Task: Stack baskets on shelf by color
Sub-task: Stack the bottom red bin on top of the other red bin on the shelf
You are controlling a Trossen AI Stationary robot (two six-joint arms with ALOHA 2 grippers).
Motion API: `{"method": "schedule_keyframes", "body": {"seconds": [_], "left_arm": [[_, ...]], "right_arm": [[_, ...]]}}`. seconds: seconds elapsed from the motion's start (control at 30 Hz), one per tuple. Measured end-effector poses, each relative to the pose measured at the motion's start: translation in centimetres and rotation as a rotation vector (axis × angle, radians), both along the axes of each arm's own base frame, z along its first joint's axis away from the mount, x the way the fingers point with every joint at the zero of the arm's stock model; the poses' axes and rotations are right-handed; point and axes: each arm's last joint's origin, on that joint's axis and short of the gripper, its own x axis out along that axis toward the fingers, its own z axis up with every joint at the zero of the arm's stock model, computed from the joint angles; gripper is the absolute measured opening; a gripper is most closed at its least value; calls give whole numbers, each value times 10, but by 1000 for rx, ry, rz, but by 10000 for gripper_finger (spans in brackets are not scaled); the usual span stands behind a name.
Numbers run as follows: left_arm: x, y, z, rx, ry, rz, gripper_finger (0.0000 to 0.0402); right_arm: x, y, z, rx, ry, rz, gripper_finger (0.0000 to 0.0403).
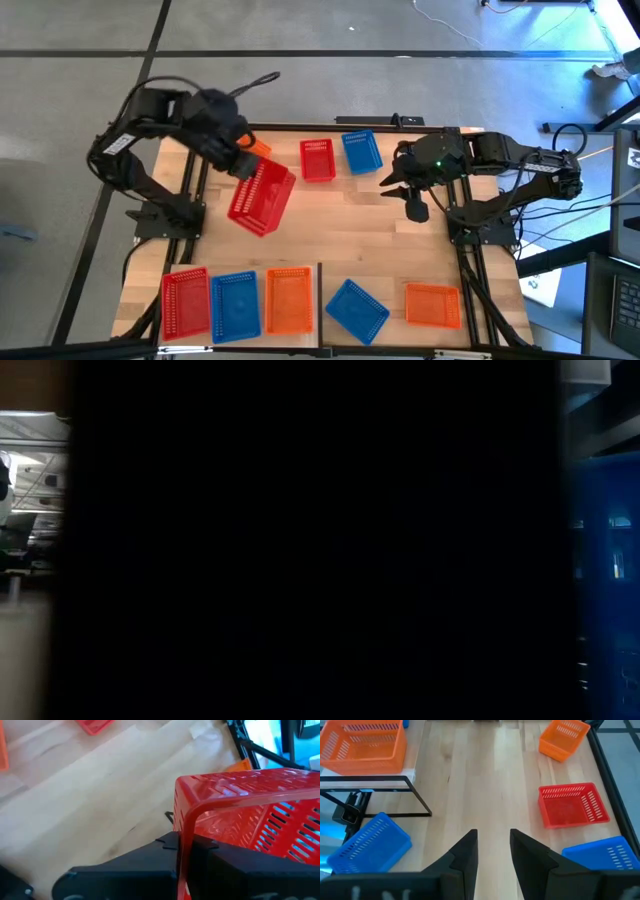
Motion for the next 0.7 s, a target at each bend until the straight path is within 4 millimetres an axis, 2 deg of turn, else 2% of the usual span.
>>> {"method": "schedule_keyframes", "body": {"seconds": [0.13, 0.37, 0.57, 0.7], "left_arm": [[-7, -21, -1, 21, 7, 38, 0], [-49, -32, -6, 99, -31, 166, 0], [-75, -37, -22, -16, -24, 282, 0], [-78, -48, -31, -118, 12, 256, 0]], "right_arm": [[0, 0, 0, -25, -1, 25, 113], [0, 0, 0, -28, -1, 37, 113], [0, 0, 0, -1, 0, 12, 113], [1, 0, 1, 32, -7, -19, 113]]}}
